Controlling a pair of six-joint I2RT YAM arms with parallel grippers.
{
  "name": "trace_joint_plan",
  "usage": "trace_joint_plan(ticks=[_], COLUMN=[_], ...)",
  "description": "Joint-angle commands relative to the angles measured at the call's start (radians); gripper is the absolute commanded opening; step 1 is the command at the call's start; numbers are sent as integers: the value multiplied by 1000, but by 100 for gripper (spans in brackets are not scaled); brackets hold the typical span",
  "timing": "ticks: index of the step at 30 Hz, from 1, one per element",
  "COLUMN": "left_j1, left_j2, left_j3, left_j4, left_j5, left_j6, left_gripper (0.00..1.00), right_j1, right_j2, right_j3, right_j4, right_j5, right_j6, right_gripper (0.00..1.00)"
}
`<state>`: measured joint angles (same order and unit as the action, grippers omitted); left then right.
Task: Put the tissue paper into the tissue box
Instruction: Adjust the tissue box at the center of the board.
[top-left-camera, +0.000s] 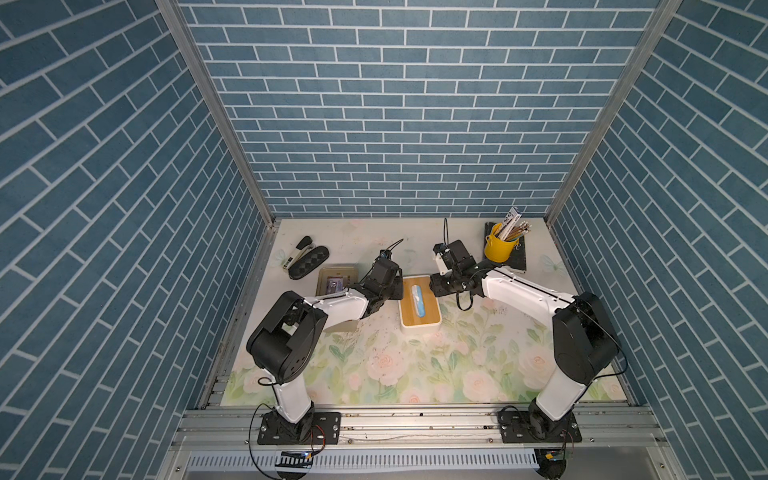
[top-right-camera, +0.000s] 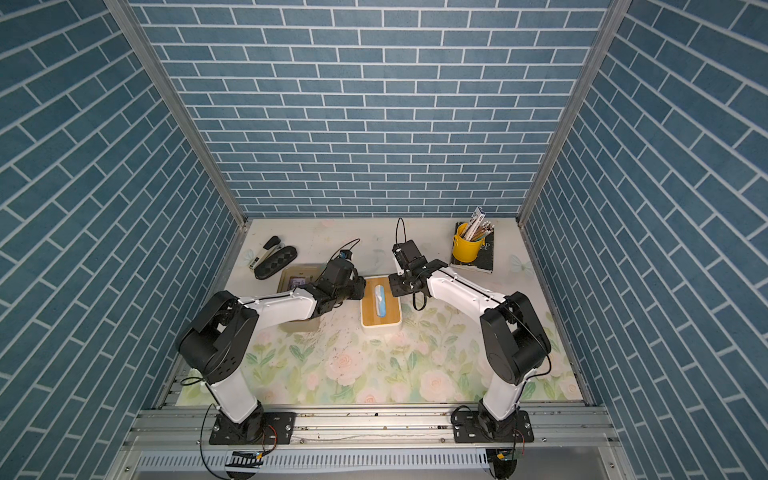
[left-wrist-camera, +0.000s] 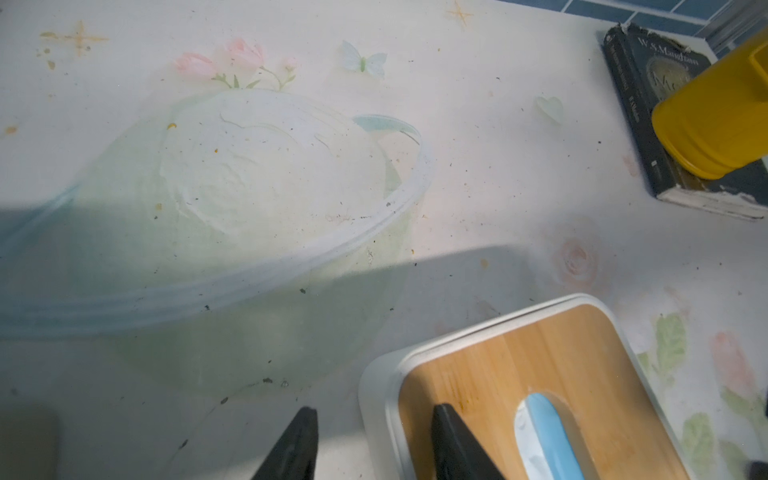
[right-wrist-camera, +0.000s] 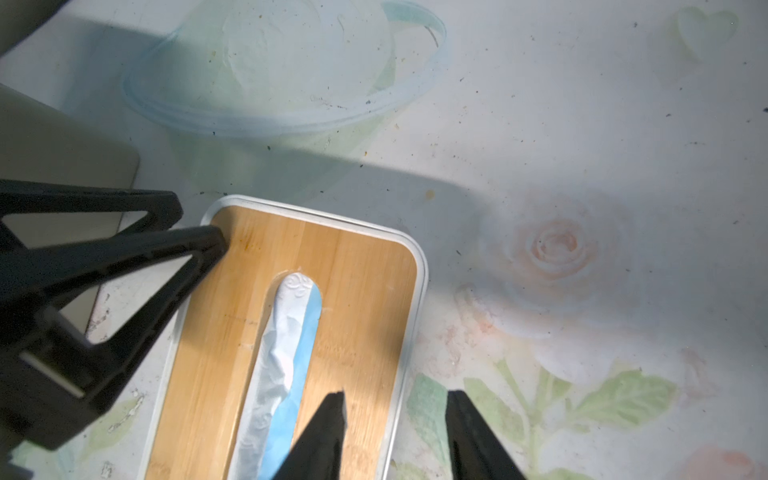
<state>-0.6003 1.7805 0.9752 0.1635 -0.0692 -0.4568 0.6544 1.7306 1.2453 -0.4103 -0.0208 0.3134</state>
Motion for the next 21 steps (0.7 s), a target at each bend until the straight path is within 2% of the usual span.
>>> trace_joint_plan(ticks=[1,7,14,21], left_j1=[9,8,4,-1], left_j2=[50,74,110,195], left_j3=[-3,-3,8,110], left_j4=[-46,-18,59,79], left_j5=[12,52,138,188], left_j6=[8,1,-10,19], left_gripper=[42,38,37,40], right_j1=[4,14,17,4], right_j2=[-2,34,65,89], right_j3=[-21,-60,-104,-83], right_j4=[-3,30,73,71], right_j5=[-12,-31,-16,15], right_j6=[-2,16,24,11], right_gripper=[37,30,29,28])
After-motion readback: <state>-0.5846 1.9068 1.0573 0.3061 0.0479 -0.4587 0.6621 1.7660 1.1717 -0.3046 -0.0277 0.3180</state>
